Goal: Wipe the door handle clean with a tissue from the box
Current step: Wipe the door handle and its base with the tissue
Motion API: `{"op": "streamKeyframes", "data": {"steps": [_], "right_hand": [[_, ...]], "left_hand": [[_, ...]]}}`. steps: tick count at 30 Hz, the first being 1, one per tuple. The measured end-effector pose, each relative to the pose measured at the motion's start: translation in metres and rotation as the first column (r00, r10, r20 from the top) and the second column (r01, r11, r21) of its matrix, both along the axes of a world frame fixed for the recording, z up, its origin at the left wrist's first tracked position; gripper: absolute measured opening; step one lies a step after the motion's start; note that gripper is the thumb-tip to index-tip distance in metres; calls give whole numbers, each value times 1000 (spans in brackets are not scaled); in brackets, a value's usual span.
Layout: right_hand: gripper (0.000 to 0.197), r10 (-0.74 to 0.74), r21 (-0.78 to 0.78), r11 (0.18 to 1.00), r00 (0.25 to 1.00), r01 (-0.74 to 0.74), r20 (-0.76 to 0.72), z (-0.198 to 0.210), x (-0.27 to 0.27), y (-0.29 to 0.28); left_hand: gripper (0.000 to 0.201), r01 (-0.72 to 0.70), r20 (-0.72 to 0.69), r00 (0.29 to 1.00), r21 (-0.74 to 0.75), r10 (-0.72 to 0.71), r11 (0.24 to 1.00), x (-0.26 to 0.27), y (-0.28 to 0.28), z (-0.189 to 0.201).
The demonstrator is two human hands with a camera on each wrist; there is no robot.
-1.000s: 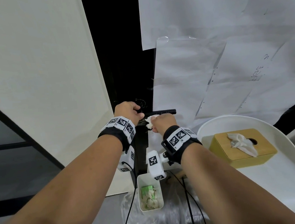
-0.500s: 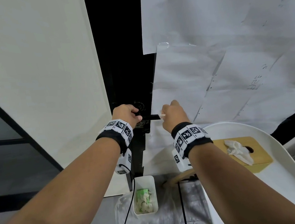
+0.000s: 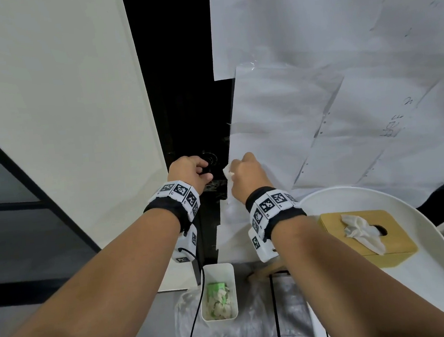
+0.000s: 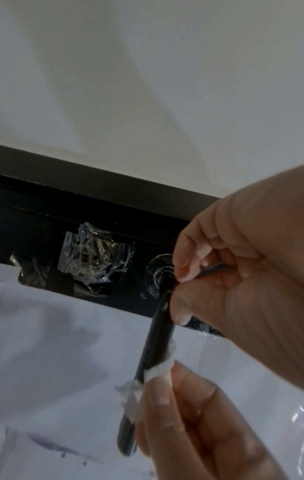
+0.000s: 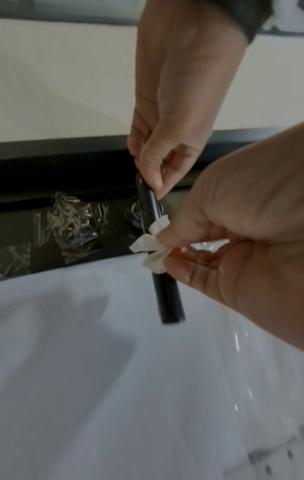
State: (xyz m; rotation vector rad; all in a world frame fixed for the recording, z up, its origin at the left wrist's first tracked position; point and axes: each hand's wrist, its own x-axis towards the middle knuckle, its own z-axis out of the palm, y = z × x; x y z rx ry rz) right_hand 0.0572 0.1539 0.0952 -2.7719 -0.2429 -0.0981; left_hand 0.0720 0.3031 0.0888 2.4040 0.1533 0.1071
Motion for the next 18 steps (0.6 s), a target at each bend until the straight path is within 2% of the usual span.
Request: {"op": "streamKeyframes", "data": {"steps": [7,10,12,15,18], "right_hand": [[41,9,134,991,999,-2,-53,4,0,-10],[45,23,314,949,998,-3,-60,9,-4,-12],[42,11,424,905,998,17,-63,10,-6,-17],[38,-28,370,929,1000,21,13,8,-5,-27],[34,-28,197,980,999,21,30,4,0,-36]], "left_hand": [[32,52,116,992,2,-52,999,-5,-12,1],[38,116,162,979,44,-122,992,-5,-19,2],[43,128,135,982,25,-130,991,-7,-24,2],[40,140,256,954,80,-156,987,-14,-36,-2],[27,154,314,929,156,-196,976,-20,-49,-6]]}}
